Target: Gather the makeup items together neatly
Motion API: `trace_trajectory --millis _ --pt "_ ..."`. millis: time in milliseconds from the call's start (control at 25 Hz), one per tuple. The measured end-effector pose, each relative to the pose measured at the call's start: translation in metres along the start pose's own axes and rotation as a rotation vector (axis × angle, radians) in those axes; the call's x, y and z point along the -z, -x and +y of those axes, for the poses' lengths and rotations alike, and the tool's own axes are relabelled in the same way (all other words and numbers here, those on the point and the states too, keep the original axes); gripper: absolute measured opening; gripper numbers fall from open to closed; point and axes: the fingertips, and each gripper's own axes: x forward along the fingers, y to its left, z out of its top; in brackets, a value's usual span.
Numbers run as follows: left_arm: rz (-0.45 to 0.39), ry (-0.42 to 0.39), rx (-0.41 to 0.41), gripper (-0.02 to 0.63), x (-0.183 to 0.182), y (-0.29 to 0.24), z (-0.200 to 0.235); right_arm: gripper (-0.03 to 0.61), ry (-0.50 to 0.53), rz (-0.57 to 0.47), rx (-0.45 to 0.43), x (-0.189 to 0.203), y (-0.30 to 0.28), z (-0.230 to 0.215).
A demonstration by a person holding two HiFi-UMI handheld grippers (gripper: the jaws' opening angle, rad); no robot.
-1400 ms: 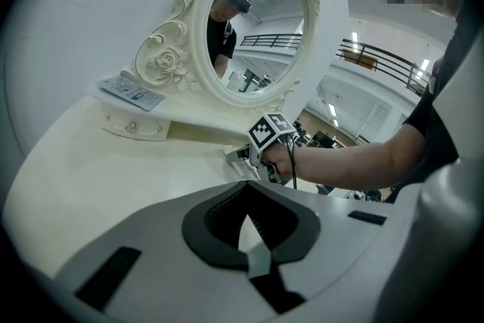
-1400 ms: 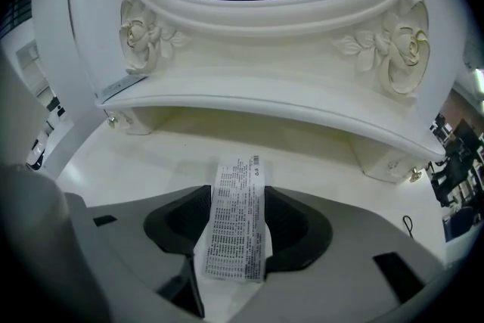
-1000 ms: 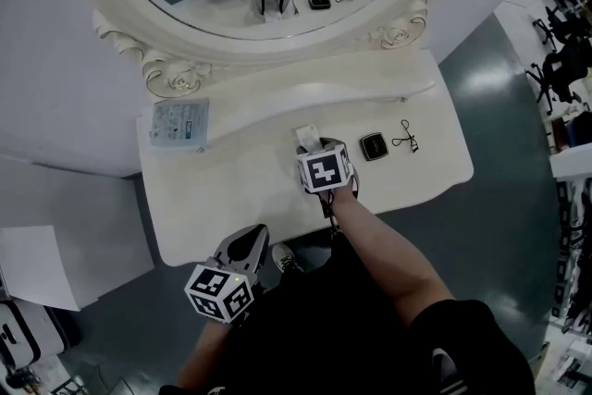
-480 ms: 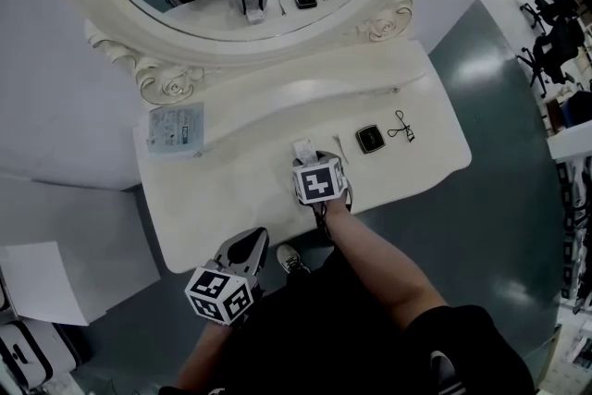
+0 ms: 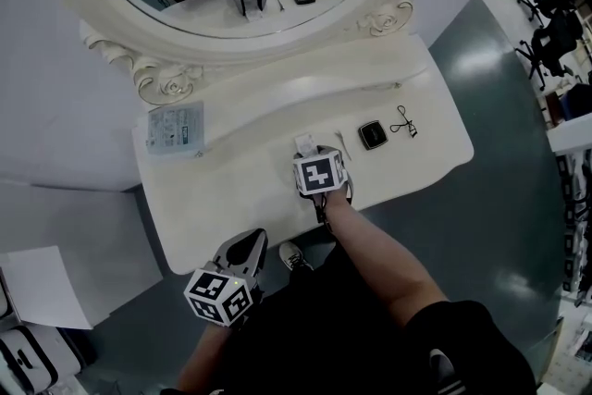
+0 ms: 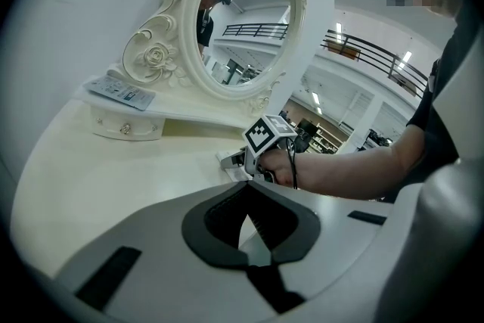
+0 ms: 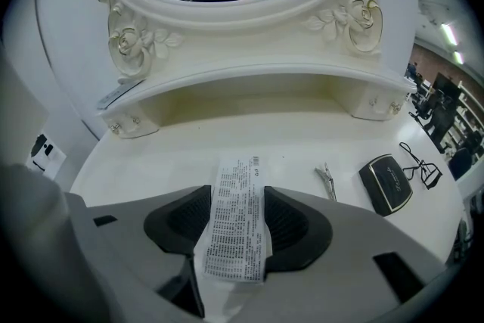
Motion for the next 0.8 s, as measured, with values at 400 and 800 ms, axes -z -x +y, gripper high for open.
trace_trajectory --millis 400,800 --pt "-0.003 0.010 0.001 0.008 -0.001 0.001 0.006 0.238 0.041 0.009 0.017 0.000 -0.003 0.003" --pt "-0.016 0.000 0.021 0.008 -0.001 0.008 0.003 0.242 -0.006 -0.127 -0.082 -0.010 0.034 0.008"
